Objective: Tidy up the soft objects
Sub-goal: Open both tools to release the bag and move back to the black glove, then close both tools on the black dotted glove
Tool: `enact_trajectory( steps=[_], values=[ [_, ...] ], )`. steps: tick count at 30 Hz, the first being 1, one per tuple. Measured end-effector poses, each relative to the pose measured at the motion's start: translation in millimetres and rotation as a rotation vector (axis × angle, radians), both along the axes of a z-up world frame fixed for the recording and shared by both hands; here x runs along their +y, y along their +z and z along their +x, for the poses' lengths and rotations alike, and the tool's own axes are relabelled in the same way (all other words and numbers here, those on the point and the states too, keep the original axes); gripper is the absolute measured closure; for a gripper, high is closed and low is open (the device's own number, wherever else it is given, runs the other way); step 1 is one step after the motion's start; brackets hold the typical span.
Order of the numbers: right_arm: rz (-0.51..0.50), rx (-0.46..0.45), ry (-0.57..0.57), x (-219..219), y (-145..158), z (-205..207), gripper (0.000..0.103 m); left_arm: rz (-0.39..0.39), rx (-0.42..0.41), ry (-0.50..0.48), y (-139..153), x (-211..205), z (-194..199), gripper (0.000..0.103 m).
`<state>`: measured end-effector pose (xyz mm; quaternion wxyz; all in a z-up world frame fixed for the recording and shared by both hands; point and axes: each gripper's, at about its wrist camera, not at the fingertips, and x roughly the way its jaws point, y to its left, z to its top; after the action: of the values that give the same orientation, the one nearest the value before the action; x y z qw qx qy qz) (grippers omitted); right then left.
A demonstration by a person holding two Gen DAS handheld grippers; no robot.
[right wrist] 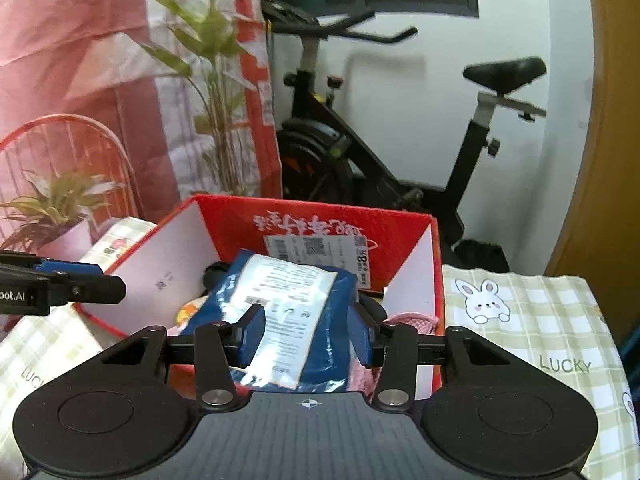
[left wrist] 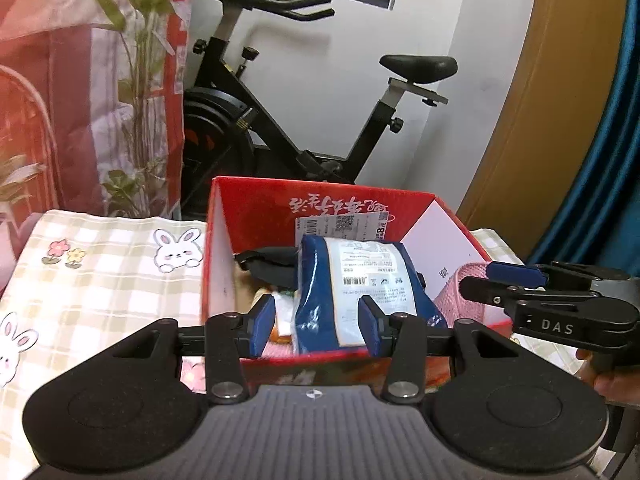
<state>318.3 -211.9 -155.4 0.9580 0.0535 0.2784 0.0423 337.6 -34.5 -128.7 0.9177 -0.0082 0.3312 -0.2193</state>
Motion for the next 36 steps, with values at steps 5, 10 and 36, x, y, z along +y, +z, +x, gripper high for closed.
enact_trajectory(
  steps=[5,10,36],
  values=[
    [0.007,-0.031,0.022,7.6,-1.3,-26.7,0.06,0.005,-0.014,0.014,-4.8,11.8,-21.2,0.055],
    [0.023,-0.036,0.036,16.5,-10.6,-45.1,0.06,-0.01,0.018,0.017,-20.9,19.8,-35.8,0.055],
    [0.256,0.124,-0.08,18.2,-108.7,-76.8,0.053,-0.13,0.241,0.017,-108.3,19.3,-46.3,0.05]
  ],
)
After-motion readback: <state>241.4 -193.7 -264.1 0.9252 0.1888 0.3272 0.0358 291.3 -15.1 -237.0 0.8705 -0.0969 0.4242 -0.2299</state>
